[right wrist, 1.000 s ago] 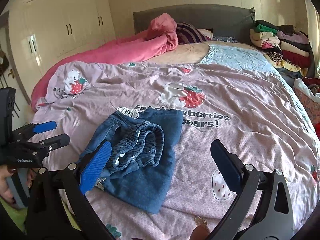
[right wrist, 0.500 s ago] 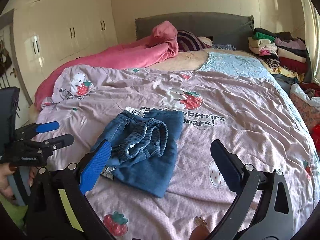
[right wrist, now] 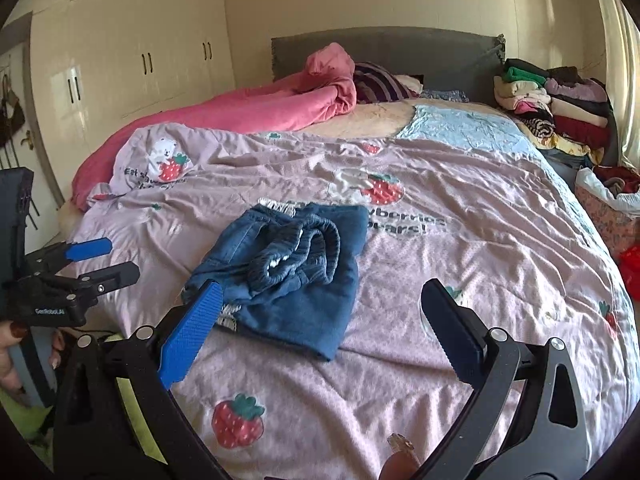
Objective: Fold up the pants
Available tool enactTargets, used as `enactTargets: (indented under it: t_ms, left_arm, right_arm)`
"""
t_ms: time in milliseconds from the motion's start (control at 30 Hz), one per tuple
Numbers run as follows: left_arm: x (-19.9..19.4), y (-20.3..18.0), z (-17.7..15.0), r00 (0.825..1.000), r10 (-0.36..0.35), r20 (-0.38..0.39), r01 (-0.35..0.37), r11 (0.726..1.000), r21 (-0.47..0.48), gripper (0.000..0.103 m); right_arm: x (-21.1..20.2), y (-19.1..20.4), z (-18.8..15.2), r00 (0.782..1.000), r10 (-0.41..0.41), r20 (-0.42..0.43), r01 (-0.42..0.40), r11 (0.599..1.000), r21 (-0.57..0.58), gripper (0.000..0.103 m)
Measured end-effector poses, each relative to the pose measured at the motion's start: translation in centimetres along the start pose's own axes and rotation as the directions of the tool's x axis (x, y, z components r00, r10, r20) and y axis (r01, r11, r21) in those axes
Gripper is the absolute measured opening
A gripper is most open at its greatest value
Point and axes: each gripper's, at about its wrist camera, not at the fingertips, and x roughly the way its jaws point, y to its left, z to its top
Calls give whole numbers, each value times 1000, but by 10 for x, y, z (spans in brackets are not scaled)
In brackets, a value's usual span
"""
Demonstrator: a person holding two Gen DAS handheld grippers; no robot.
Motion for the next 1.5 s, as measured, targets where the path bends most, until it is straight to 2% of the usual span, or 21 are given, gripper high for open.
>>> enactTargets:
  t_ms: [533, 767, 1033, 1500]
  left_arm:
    - [12, 3, -30, 997, 13, -82, -13, 1000, -5, 99]
    - [13, 8, -34, 996, 21, -82, -23, 1000, -17, 99]
    - [24, 5, -44, 993, 21, -116, -22, 1000, -8, 99]
    - [24, 6, -44, 992, 26, -120, -29, 999, -20, 99]
  right_arm:
    - [6, 3, -27, 997, -8, -72, 9, 1000, 21, 94]
    - [8, 5, -34, 996, -10, -88, 12, 1000, 24, 94]
    - [18, 9, -45, 992, -3, -124, 6, 1000, 25, 94]
    - [20, 14, -46, 992, 3, -127, 0, 1000, 19, 94]
